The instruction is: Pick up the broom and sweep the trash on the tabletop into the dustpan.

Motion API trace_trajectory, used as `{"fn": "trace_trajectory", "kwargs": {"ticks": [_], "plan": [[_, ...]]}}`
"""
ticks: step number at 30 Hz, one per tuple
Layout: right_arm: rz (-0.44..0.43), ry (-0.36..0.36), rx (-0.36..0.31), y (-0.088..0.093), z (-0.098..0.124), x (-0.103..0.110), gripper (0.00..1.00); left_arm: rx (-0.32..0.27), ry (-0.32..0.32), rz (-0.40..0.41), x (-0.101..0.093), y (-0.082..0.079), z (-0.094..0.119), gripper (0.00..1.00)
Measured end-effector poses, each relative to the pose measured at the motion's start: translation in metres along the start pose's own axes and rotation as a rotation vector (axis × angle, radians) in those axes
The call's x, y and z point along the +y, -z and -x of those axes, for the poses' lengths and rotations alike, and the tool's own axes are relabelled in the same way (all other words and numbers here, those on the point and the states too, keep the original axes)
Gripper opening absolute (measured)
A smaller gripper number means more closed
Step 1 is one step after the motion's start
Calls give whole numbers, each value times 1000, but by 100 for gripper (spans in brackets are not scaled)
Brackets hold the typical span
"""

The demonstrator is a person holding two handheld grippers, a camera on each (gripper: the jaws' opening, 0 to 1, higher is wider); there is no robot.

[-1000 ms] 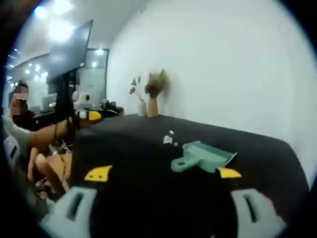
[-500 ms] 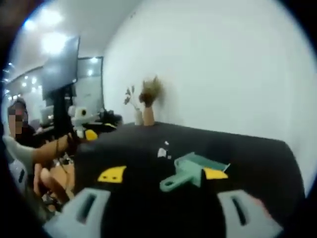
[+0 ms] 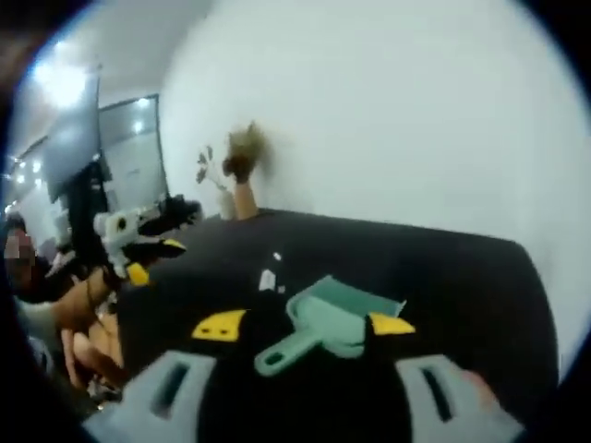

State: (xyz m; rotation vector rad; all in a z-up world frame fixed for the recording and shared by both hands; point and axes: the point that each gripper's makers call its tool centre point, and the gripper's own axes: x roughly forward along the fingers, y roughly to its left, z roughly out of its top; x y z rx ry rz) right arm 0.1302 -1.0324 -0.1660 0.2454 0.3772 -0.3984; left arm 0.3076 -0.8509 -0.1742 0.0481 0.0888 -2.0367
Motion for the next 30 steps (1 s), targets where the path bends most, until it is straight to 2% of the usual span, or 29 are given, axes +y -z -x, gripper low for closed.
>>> {"fn": "trace_trajectory", "kwargs": {"ticks": [2, 4, 6, 8, 12, 14, 18, 22, 23, 26, 30], "plan": [[-57, 23, 40, 2, -6, -4, 36, 1, 8, 0, 0, 2, -1, 56], [-143, 5, 65, -3, -16, -6, 33, 0, 14, -1, -1, 2, -2, 56], [-180, 13, 113, -7, -28, -14, 33, 4, 21, -6, 0, 4, -3, 56], [-177, 43, 168, -1, -37, -14, 33, 9, 25, -7, 3, 4, -5, 56], [-100, 154, 291, 9, -47, -28, 30, 4, 31, -3, 9, 1, -7, 56], [-96, 165, 355, 16, -51, -25, 26, 4, 34, -6, 10, -1, -8, 56], [-105, 195, 430, 20, -63, -23, 26, 10, 43, -21, 10, -1, -10, 56], [-161, 201, 515, 27, -76, -20, 27, 18, 48, -36, 11, 2, -11, 56], [-184, 218, 540, 30, -78, -21, 27, 19, 50, -34, 12, 3, -12, 56], [-153, 278, 603, 35, -83, -30, 26, 23, 59, -34, 11, 6, -14, 56], [-173, 269, 635, 38, -98, -29, 25, 27, 69, -39, 13, 7, -15, 56]]}}
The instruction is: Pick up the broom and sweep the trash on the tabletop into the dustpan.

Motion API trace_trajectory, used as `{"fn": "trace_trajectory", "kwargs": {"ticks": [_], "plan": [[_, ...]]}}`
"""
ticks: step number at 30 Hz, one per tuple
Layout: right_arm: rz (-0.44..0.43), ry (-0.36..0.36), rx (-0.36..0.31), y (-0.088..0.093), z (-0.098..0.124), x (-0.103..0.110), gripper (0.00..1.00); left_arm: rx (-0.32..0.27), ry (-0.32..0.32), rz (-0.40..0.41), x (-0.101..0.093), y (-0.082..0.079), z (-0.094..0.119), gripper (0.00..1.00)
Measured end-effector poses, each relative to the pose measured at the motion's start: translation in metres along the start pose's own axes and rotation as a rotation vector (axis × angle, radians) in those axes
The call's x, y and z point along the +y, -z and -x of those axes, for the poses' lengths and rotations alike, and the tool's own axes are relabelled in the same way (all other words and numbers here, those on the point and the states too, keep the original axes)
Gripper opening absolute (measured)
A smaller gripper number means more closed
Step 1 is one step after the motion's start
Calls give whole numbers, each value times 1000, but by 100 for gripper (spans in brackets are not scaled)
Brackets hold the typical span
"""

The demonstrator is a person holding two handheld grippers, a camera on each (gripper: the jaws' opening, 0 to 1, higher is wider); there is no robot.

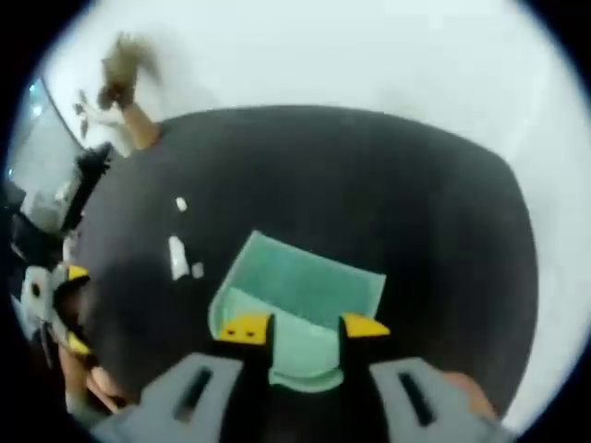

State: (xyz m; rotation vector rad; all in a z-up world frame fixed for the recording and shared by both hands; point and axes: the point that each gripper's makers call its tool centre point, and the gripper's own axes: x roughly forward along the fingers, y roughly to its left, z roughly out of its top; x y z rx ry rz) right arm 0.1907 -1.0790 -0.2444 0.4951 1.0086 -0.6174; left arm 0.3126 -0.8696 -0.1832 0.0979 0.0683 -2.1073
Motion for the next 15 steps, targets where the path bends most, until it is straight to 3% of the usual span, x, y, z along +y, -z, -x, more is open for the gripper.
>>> {"fn": "trace_trajectory", "kwargs": {"ticks": [3, 12, 15], "plan": [[-12, 16, 67, 4, -8, 0, 24, -1, 12, 5, 2, 1, 0, 56], [1, 51, 132, -1, -34, -7, 22, 36, 20, 0, 18, 8, -2, 56], [-19, 31, 135, -1, -38, -5, 23, 44, 20, 1, 19, 12, -4, 56]]}}
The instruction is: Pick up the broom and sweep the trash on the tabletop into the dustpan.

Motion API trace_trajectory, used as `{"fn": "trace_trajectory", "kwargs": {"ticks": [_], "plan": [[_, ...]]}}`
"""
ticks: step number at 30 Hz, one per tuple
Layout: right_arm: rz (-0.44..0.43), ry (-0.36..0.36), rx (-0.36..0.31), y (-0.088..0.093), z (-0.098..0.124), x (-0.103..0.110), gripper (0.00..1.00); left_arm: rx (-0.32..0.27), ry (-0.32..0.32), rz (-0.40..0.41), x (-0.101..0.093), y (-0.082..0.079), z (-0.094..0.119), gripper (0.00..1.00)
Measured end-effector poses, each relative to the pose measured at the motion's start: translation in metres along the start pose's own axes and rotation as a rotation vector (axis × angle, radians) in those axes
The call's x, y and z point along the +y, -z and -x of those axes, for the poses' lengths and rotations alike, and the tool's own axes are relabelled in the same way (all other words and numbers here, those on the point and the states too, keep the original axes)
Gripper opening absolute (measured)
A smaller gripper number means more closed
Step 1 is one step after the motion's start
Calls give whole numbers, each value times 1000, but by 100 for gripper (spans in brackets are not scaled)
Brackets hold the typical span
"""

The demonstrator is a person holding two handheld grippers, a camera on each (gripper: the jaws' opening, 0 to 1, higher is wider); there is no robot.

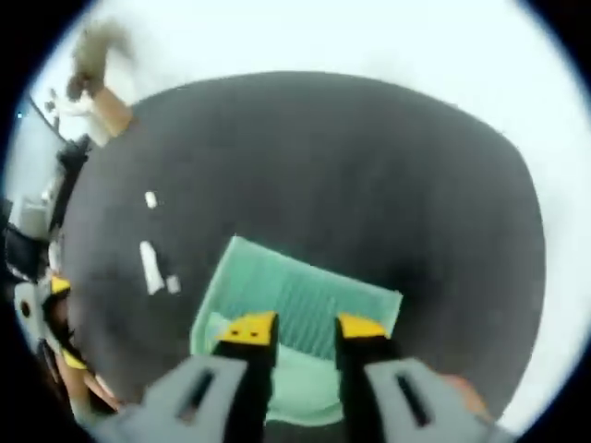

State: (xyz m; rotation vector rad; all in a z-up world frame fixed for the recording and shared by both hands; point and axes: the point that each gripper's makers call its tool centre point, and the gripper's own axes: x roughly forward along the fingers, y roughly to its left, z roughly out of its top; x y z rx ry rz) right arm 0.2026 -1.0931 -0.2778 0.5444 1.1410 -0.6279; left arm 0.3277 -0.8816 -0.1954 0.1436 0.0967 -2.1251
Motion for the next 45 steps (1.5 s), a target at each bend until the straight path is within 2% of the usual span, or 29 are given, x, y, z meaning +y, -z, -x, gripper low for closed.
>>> {"fn": "trace_trajectory", "kwargs": {"ticks": [6, 13, 16, 26, 31, 39, 45], "plan": [[17, 51, 41, 0, -4, -4, 23, 3, 12, -1, -3, 4, -4, 56], [26, 62, 49, -5, -15, -2, 22, 1, 17, 5, -4, 8, -7, 56], [23, 77, 54, -15, -17, -10, 22, 13, 18, -2, -4, 11, -7, 56], [65, 120, 44, -6, -19, -3, 9, -12, 17, 17, -1, 7, -9, 56], [61, 90, 12, -6, -16, 3, 3, -6, 14, 14, -1, 8, -9, 55], [112, 81, 3, -3, -11, 7, 0, -7, 10, 15, -3, 6, -8, 55], [282, 52, 25, 8, -6, 22, 0, -11, 9, 17, -7, 4, -7, 55]]}}
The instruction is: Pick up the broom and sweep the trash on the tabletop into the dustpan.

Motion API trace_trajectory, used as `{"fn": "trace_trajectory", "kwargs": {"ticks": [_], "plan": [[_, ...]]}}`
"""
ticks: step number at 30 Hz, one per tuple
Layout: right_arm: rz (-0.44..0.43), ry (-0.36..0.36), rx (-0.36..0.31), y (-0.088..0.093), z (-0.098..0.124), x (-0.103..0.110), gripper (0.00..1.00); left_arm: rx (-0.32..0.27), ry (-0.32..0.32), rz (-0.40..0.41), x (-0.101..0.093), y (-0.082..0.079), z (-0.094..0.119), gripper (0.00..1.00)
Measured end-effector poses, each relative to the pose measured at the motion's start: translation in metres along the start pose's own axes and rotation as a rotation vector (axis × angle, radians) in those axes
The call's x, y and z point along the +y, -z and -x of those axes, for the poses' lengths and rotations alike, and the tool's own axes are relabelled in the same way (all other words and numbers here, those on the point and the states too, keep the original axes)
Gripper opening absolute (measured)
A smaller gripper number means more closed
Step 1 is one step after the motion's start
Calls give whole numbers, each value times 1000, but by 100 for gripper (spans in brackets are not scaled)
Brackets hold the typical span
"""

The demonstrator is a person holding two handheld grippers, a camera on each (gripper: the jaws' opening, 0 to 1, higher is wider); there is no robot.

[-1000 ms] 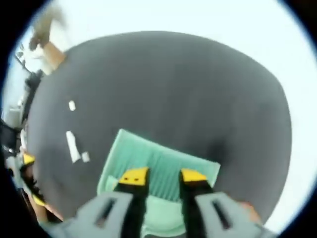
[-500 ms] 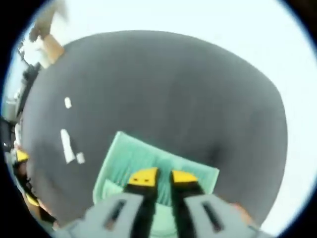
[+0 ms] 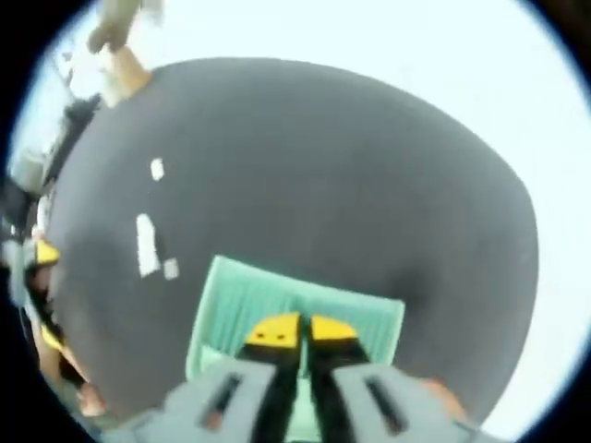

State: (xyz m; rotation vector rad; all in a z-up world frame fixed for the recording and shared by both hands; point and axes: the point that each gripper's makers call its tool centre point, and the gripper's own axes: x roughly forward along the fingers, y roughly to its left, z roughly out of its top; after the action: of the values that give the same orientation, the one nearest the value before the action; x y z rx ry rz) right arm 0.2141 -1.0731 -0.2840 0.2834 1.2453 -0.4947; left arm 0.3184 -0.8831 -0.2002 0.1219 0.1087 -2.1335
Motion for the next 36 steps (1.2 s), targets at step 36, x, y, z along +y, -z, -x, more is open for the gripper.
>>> {"fn": "trace_trajectory", "kwargs": {"ticks": [36], "plan": [[943, -200, -46, 57, 33, 131, 1, 41, 21, 38, -17, 11, 27, 51]]}}
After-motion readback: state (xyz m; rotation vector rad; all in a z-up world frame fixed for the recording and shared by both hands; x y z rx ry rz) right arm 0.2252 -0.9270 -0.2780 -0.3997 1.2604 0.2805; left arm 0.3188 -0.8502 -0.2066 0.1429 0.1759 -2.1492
